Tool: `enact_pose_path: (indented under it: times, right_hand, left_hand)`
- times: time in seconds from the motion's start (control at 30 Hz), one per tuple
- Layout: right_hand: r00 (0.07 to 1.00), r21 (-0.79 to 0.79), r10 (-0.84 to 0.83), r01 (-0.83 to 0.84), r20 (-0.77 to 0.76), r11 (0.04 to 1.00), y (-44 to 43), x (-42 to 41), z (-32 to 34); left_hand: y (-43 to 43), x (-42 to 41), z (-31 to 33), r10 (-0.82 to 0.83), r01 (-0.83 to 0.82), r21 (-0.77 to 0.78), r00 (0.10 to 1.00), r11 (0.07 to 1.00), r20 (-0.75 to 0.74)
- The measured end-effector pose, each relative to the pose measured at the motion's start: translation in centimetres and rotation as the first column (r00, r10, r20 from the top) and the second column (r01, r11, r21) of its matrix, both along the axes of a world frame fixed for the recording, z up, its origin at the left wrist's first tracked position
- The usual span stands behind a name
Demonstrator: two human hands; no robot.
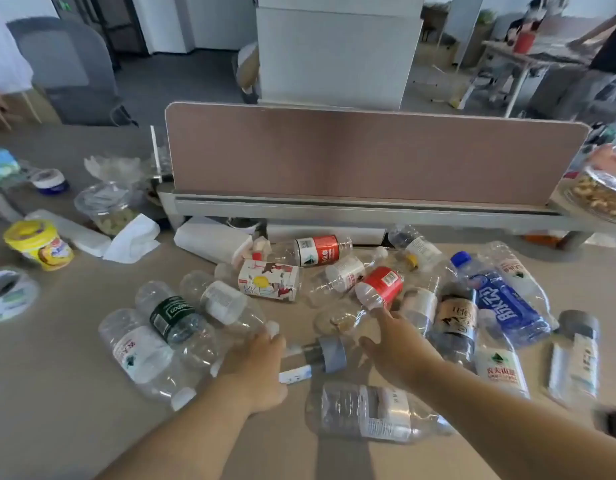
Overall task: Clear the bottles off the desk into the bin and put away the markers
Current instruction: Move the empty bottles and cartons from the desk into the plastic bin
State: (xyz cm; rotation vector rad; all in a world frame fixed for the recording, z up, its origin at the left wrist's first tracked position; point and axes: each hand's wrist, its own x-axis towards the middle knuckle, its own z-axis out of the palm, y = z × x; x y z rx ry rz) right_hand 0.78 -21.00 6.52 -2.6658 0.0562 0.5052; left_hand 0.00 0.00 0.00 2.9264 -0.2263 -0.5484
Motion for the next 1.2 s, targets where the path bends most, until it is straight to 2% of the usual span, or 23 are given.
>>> enact_pose_path:
  times: [0.1, 0.23, 0.47, 0.67, 0.77, 0.9, 1.07, 1.2]
  right_hand:
    - [0.998, 0.024, -0.036, 0.035, 0.059, 0.999, -0.3, -0.2, 0.0]
    - [0.996, 0.000, -0.036, 0.036, 0.080, 0.999, -1.3, -1.9, 1.1]
    - [0.999, -0.130, 0.043, -0.042, 0.010, 0.991, -3.1, -5.5, 1.7]
    - [0.988, -0.248, 0.130, -0.147, -0.082, 0.958, -3.0, -6.9, -1.9]
    - [0.983, -0.271, 0.066, -0.111, -0.172, 0.956, -2.4, -7.1, -4.8]
    - [0.999, -0.376, -0.024, 0.005, -0.045, 0.927, -1.6, -7.8, -7.5]
    - [0.994, -0.162, -0.108, 0.103, -0.018, 0.981, -4.0, -7.5, -3.6]
    - [0.967, -0.135, -0.225, 0.240, 0.119, 0.961, -11.2, -7.6, 2.7]
  left_hand:
    - [-0.4, -0.6, -1.9, 0.079, -0.074, 0.077, 0.995, 0.994, -0.054]
    - [-0.6, -1.5, -3.1, 0.260, -0.260, -0.038, 0.966, 0.965, -0.010]
    - [-1.2, -1.8, -1.8, 0.264, -0.265, -0.051, 0.964, 0.963, -0.023]
    - [0.0, -2.9, -0.8, 0.290, -0.295, -0.119, 0.955, 0.948, -0.059]
    - [0.9, -3.1, 0.8, 0.394, -0.392, -0.186, 0.919, 0.901, -0.027]
    - [1.0, -3.6, 2.9, 0.464, -0.451, -0.223, 0.886, 0.864, 0.008]
    - [-2.8, -2.7, 7.3, 0.472, -0.450, -0.207, 0.879, 0.868, 0.067]
    - [-11.4, -0.8, 11.3, 0.439, -0.396, -0.296, 0.893, 0.869, 0.094]
